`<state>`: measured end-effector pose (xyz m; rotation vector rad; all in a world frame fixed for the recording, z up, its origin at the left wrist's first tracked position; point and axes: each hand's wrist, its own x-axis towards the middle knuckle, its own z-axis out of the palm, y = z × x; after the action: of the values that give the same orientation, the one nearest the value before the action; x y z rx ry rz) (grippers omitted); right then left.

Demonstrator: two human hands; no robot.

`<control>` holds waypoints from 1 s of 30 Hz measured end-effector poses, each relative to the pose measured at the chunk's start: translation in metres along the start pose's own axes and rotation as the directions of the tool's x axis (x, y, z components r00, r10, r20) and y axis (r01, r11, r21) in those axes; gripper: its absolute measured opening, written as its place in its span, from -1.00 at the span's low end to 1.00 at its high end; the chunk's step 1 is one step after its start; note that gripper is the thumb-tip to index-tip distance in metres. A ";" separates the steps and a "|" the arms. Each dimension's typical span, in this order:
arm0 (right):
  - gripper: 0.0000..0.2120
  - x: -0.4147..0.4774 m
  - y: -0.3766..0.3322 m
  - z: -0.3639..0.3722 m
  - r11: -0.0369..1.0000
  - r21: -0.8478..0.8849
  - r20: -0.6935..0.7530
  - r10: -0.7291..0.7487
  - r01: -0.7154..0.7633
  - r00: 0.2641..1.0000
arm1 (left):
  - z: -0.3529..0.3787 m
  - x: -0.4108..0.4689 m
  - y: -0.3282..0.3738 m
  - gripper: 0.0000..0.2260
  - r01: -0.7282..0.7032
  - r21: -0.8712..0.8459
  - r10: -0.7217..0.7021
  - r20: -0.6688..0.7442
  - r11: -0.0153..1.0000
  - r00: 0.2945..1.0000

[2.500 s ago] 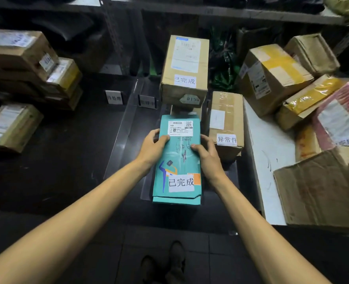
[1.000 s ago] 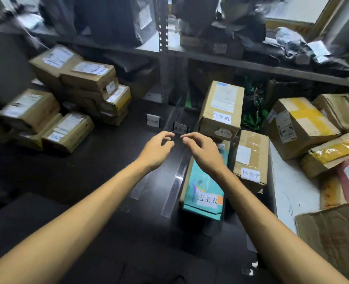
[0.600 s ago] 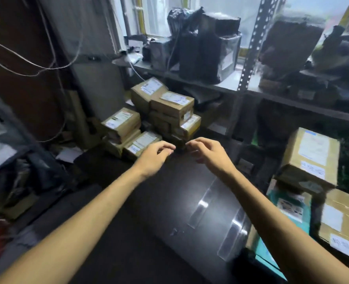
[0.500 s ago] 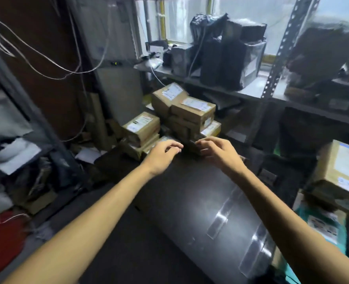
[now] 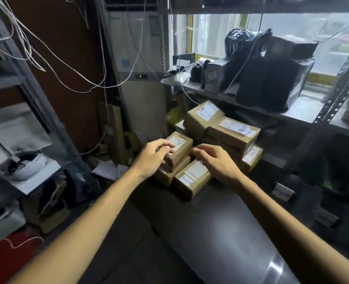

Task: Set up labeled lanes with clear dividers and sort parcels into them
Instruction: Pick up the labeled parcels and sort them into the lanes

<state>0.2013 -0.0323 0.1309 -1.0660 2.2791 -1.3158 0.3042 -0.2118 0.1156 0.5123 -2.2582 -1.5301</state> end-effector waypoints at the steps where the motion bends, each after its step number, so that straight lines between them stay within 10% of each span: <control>1: -0.72 0.010 0.001 0.001 1.000 -0.004 -0.008 0.006 -0.006 1.000 | -0.001 0.011 -0.003 -0.77 -0.009 -0.001 0.009 0.009 1.000 1.000; 15: -0.82 0.155 0.103 -0.037 0.982 0.085 -0.245 0.183 -0.167 0.952 | 0.080 0.222 -0.032 -0.79 -0.035 0.043 0.018 0.334 0.998 0.942; 30: -0.83 0.210 0.196 -0.101 0.849 0.288 -0.534 0.526 -0.443 0.661 | 0.215 0.361 -0.052 -0.81 -0.182 0.017 0.149 0.506 0.983 0.850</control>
<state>-0.0886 -0.0632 0.0416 0.0855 2.5727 -1.6759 -0.1086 -0.2336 0.0271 -0.0921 -2.6558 -1.6467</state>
